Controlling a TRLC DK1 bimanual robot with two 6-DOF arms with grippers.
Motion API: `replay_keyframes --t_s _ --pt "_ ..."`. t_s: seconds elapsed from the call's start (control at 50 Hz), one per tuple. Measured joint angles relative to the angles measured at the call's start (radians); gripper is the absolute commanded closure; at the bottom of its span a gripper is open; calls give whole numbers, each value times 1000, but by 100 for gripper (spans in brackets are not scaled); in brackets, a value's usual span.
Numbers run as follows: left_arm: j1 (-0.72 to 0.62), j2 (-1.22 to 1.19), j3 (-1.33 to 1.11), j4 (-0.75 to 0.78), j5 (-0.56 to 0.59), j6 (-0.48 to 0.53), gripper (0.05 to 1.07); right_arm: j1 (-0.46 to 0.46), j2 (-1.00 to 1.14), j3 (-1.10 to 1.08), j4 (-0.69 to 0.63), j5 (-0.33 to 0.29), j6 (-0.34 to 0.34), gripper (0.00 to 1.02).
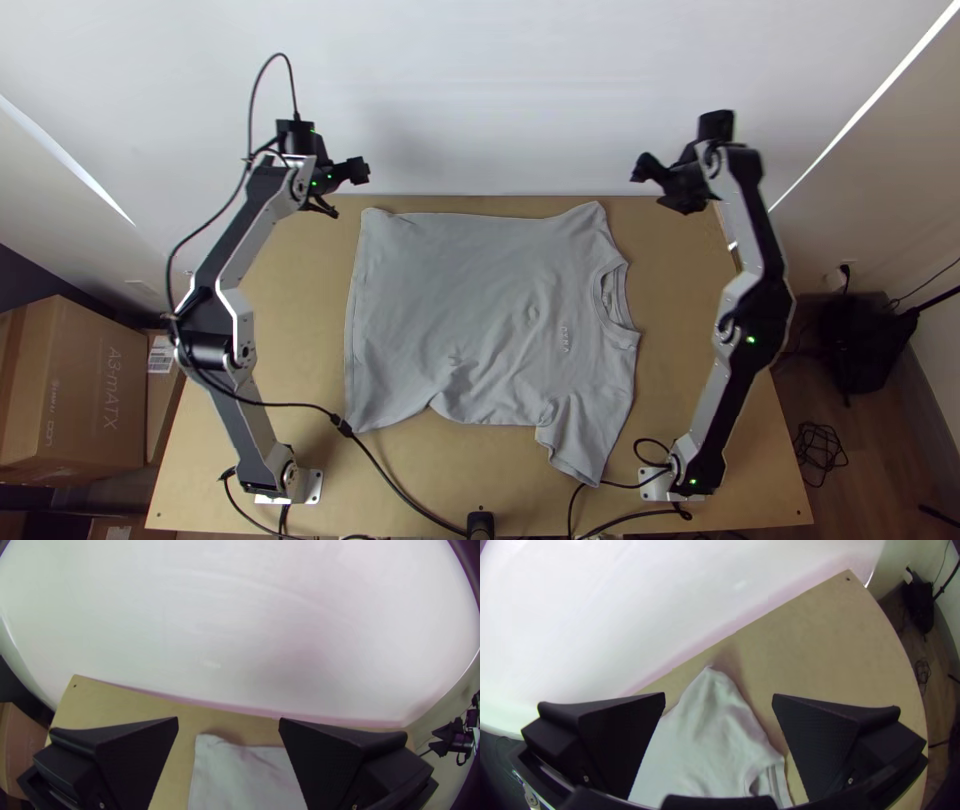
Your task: Fold the t-shirt
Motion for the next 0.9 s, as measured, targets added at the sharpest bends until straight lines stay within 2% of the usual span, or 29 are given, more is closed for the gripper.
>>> replay_keyframes --t_s 0.1,0.24,0.42,0.56,0.66,0.78,0.9 --pt "12 -126 -46 -31 24 0 11 -63 -128 0 -165 -79 -30 4" --pt "37 -351 -167 -71 108 0 11 -147 -309 -73 -363 -90 -145 4" --pt "39 -607 -290 -180 150 1 11 -199 -569 -385 -394 -97 -301 4" --pt "5 -785 -392 -299 169 0 11 -218 -745 -639 -398 -97 -397 4" --pt "-13 -922 -496 -369 198 0 11 -220 -841 -774 -397 -98 -428 4" --pt "-14 -1064 -627 -458 216 6 11 -220 -913 -933 -401 -97 -451 10" --pt "-20 -1143 -726 -566 217 56 11 -219 -945 -1057 -403 -97 -455 16"
